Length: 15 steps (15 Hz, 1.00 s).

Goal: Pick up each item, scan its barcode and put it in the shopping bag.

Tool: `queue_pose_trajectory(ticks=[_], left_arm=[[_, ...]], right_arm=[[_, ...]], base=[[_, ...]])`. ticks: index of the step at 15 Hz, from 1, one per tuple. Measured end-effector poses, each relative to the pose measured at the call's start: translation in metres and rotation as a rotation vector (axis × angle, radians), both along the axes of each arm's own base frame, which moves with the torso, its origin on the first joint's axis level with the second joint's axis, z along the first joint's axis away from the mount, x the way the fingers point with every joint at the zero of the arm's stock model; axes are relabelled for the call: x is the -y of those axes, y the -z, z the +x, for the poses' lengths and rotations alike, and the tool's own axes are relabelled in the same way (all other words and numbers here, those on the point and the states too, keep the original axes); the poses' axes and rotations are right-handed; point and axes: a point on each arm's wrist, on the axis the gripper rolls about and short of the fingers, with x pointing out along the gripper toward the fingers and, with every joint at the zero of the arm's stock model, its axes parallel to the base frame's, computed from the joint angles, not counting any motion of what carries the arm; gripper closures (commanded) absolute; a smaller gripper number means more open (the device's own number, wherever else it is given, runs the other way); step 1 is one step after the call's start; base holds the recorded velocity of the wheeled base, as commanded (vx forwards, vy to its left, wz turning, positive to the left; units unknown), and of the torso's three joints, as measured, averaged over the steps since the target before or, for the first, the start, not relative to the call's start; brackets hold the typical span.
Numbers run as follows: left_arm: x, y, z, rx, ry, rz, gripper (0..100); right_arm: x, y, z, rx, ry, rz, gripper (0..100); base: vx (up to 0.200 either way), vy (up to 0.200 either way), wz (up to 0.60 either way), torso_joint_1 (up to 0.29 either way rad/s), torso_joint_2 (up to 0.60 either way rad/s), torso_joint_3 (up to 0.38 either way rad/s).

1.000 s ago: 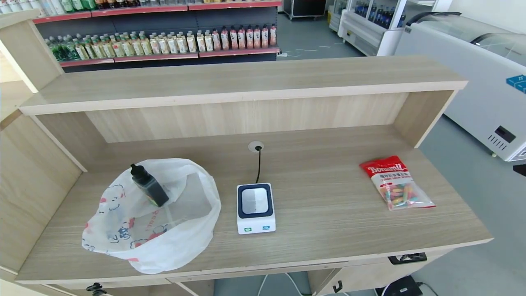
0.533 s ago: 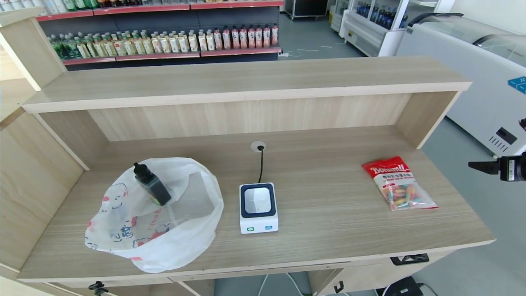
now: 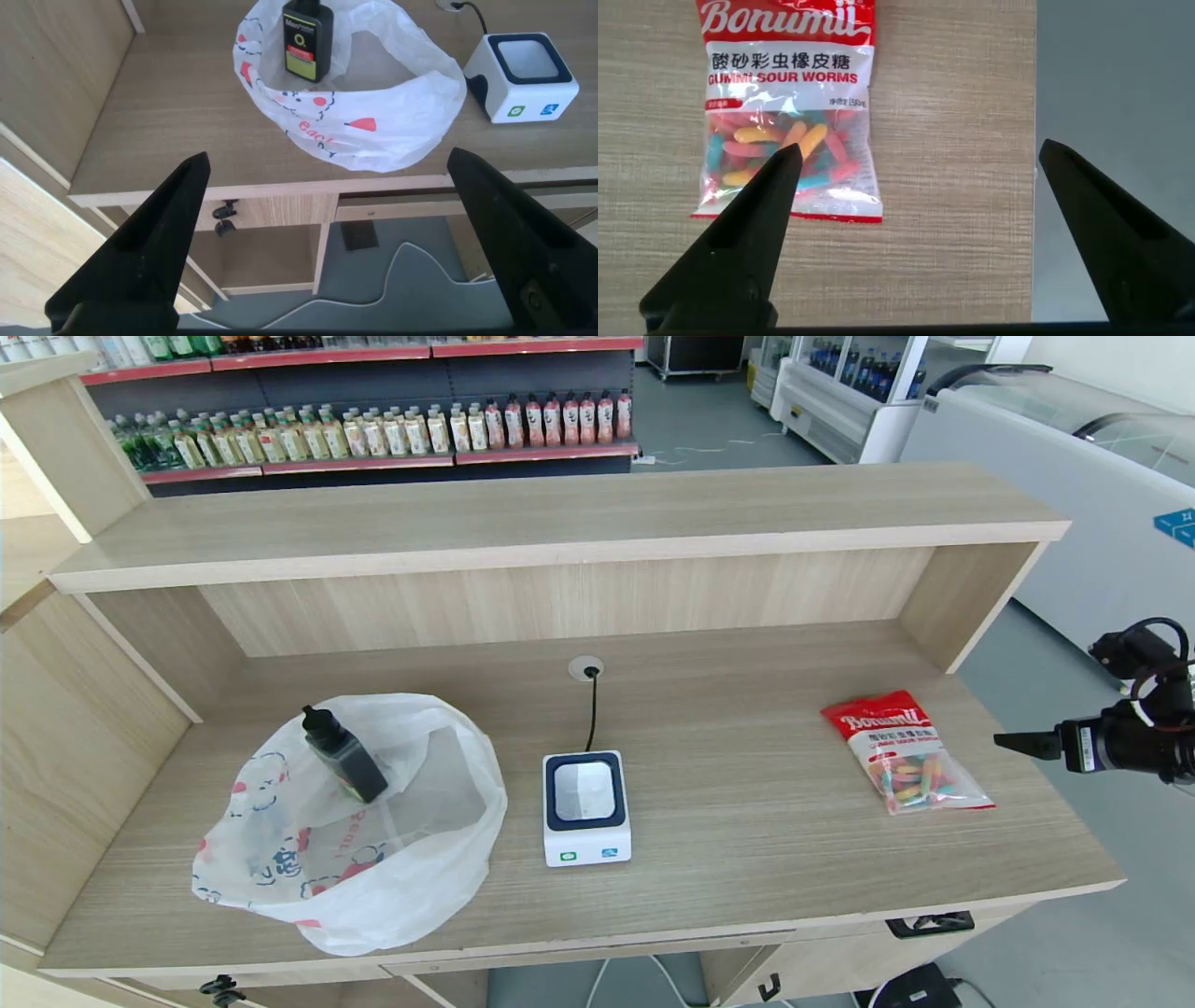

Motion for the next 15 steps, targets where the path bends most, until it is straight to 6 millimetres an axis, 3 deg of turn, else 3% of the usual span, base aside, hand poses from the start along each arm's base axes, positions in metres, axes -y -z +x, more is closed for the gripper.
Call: queue_pose_trajectory(ticks=[9, 15], left_arm=[[0.0, 0.0, 0.0, 0.0, 0.0, 0.0, 0], [0.0, 0.0, 0.0, 0.0, 0.0, 0.0, 0]], right_arm=[[-0.025, 0.021, 0.041, -0.037, -0.069, 0.098, 0], [-0.043, 0.038, 0.054, -0.069, -0.156, 0.115, 0]], base=[[0.0, 0.0, 0.0, 0.0, 0.0, 0.0], [0.0, 0.0, 0.0, 0.0, 0.0, 0.0]])
